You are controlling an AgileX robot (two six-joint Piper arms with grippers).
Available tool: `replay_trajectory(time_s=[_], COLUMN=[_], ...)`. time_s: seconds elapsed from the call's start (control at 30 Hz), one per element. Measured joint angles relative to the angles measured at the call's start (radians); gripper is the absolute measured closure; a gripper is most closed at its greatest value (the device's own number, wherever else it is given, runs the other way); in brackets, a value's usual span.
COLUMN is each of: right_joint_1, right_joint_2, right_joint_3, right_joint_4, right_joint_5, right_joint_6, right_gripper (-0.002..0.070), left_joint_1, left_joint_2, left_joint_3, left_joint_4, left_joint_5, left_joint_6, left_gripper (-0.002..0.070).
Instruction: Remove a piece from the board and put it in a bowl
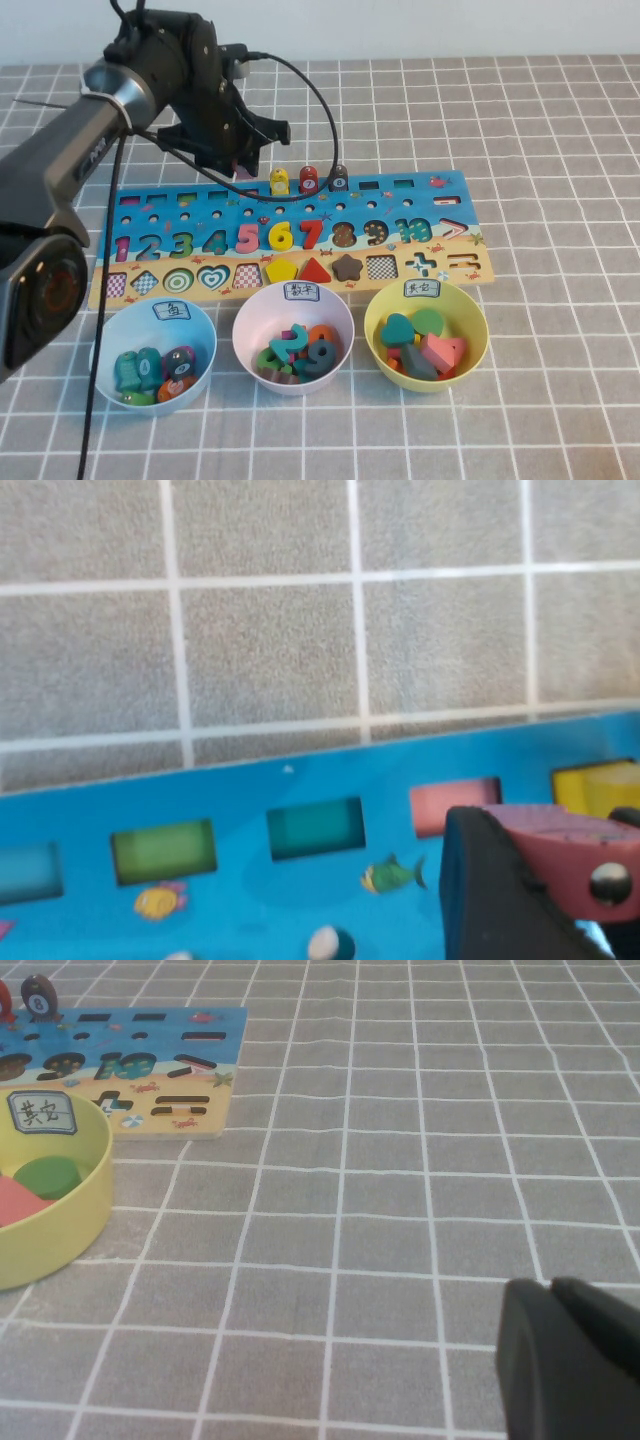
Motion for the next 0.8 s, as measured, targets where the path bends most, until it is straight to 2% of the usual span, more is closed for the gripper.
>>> replay_trajectory(time_s=[0.27, 0.4, 0.53, 0.8], right_joint_1=[0.000, 0.000, 0.000, 0.000], right_joint_2=[-0.001, -0.001, -0.001, -0.002], right_joint_3=[0.000, 0.000, 0.000, 0.000], right_joint_4=[0.000, 0.000, 0.000, 0.000], right_joint_5=[0.000, 0.000, 0.000, 0.000], right_joint_6=[0.000, 0.000, 0.000, 0.000], right_gripper=[0.0694, 0.0694, 0.0694, 0.0694], left_joint_1=[0.000, 0.000, 0.000, 0.000], left_joint_2=[-0.097, -0.225, -0.419, -0.881], left_joint_3=[0.002, 0.093, 0.306, 0.882], left_joint_4=[0.000, 0.012, 0.051, 0.078], left_joint_5=[0.100, 0.104, 0.036, -0.223], left_joint_6=[0.065, 0.107, 0.116, 0.131], left_gripper=[0.0483, 0.0483, 0.0483, 0.0483])
